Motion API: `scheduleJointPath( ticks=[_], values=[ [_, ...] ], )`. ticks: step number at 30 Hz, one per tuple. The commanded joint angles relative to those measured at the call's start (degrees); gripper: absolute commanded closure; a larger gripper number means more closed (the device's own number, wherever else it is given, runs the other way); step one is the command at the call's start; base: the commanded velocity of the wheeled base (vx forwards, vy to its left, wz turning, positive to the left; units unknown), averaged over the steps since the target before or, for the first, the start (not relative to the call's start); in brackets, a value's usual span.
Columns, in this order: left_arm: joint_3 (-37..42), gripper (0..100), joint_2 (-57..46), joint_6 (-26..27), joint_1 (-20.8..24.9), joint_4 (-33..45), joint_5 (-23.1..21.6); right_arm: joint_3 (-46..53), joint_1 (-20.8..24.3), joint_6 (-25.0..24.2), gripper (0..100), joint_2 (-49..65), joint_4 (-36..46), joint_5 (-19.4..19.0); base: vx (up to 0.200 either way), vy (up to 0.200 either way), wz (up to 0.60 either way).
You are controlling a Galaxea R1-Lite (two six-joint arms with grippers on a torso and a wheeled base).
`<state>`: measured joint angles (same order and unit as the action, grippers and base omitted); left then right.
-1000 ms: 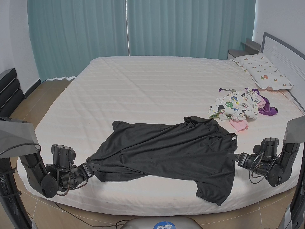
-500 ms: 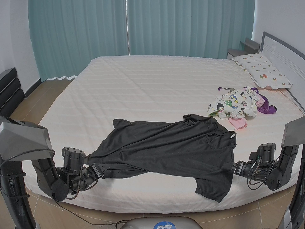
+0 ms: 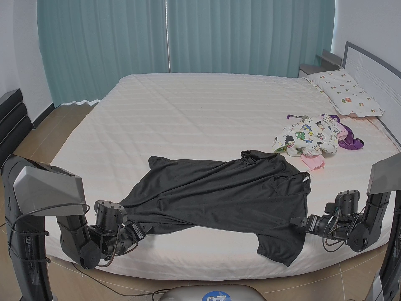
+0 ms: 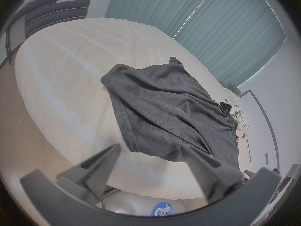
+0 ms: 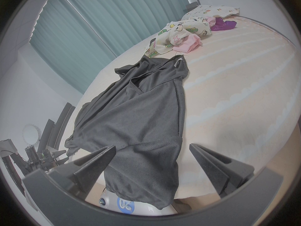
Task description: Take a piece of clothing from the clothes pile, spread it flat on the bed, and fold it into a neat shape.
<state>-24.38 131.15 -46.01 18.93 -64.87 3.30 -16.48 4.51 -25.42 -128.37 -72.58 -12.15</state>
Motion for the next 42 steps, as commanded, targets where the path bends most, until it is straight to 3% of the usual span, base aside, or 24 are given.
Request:
scheduleJointPath(
  ticks=[1, 6, 13, 19, 20, 25, 28, 39, 42],
  values=[
    [-0.4, 100, 0.69, -0.14, -0.47, 0.0, 0.83, 0.66, 0.24, 0.19, 0, -0.3, -0.01, -0.06, 0.0, 0.0, 0.0],
    [0.12, 100, -0.37, -0.22, -0.65, 0.0, 5.22, 0.84, 0.59, 0.81, 0, -1.27, -0.01, -0.06, 0.0, 0.0, 0.0],
    [2.06, 100, -4.23, 0.3, -1.35, 0.09, 6.54, 0.13, 2.78, 0.63, 0, -4.0, -0.81, -0.06, 0.0, 0.0, 0.0],
    [4.17, 100, -5.11, 6.19, -4.08, 0.0, 6.54, -0.57, 4.19, 0.63, 0, -6.02, -0.72, 0.64, 0.0, 0.0, 0.0],
    [4.17, 100, -5.2, 6.28, -4.34, 0.0, 6.54, -0.66, 4.19, 0.63, 100, -5.93, -0.54, 0.64, 0.0, 0.0, 0.0],
    [4.08, 100, -5.37, 6.54, -5.48, 0.0, 6.54, 0.75, 3.75, 1.51, 100, -4.26, 0.07, 0.9, 0.0, 0.0, 0.0],
    [4.08, 100, -5.46, 6.98, -6.01, 0.0, 6.54, 2.33, 1.64, 6.35, 100, -3.03, 1.74, 0.9, 0.0, 0.0, 0.0],
    [8.21, 100, -6.69, 14.19, -6.54, 0.09, 6.45, 1.01, -3.98, 13.82, 100, 6.02, 18.53, 0.29, 0.0, 0.0, 0.0],
    [8.74, 100, -6.34, 14.54, -6.54, 0.18, 6.54, 0.75, -6.18, 18.12, 100, 6.29, 20.73, 0.55, 0.0, 0.0, 0.0]
  ],
)
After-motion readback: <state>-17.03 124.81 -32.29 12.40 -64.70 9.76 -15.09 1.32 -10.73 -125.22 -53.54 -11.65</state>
